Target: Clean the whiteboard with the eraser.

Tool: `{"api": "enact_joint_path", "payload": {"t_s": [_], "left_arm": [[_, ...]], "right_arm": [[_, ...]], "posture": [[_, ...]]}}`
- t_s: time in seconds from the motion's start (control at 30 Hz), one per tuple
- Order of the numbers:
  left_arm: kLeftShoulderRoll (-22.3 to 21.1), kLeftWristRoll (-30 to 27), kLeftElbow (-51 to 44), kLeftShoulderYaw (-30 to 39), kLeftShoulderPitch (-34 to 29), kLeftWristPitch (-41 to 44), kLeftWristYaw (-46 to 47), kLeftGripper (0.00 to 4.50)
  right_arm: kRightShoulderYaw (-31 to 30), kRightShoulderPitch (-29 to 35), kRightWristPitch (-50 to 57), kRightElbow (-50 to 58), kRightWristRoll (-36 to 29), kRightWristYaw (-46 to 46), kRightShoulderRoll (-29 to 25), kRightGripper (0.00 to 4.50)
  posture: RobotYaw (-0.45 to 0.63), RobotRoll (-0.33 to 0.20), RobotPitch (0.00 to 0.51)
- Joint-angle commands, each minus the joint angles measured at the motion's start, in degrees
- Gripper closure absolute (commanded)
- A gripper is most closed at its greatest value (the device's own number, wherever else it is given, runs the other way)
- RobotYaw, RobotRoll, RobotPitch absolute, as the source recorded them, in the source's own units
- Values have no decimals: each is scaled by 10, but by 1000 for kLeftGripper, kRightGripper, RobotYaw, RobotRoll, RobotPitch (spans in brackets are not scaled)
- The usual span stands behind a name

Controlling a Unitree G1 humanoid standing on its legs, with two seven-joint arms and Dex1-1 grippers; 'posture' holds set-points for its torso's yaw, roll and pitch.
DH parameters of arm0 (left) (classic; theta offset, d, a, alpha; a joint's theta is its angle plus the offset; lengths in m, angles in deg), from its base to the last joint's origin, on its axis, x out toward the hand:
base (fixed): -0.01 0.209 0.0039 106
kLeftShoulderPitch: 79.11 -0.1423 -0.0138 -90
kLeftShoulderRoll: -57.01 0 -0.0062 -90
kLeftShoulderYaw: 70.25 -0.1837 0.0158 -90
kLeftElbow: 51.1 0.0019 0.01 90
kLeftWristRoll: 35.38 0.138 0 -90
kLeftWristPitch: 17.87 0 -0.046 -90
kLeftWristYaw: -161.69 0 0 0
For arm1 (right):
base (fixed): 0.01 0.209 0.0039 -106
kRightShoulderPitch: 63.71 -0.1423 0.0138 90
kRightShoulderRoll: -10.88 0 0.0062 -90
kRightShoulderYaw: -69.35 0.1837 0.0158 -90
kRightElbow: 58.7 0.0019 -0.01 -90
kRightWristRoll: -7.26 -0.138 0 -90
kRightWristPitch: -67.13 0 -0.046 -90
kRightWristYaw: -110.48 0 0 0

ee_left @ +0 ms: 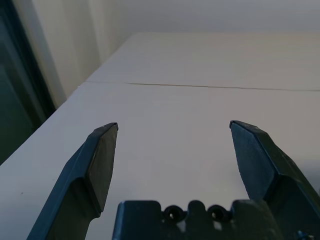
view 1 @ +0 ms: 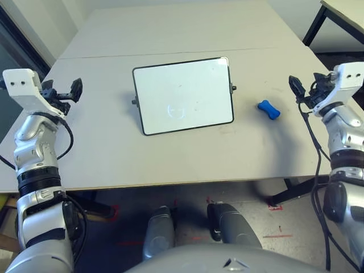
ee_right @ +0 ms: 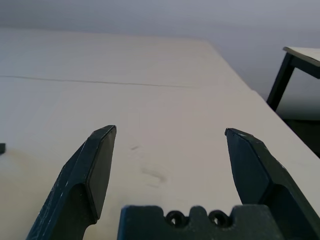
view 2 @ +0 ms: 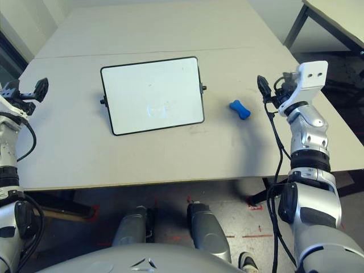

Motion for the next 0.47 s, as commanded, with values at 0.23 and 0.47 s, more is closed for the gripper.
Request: {"api": "enact_joint_path", "payload": {"t_s": [0.23,0.47], "left_arm": [[-6,9,25,-6,6,-19,0,0],[-9,4,12,1,-1,-14,2,0]], "right_arm": [[-8,-4,-36,-48,-2,-8,14,7],[-13,-15,-34,-56,-8,-6,20,7]], "posture": [[-116,0,97],[-99,0,102]]}}
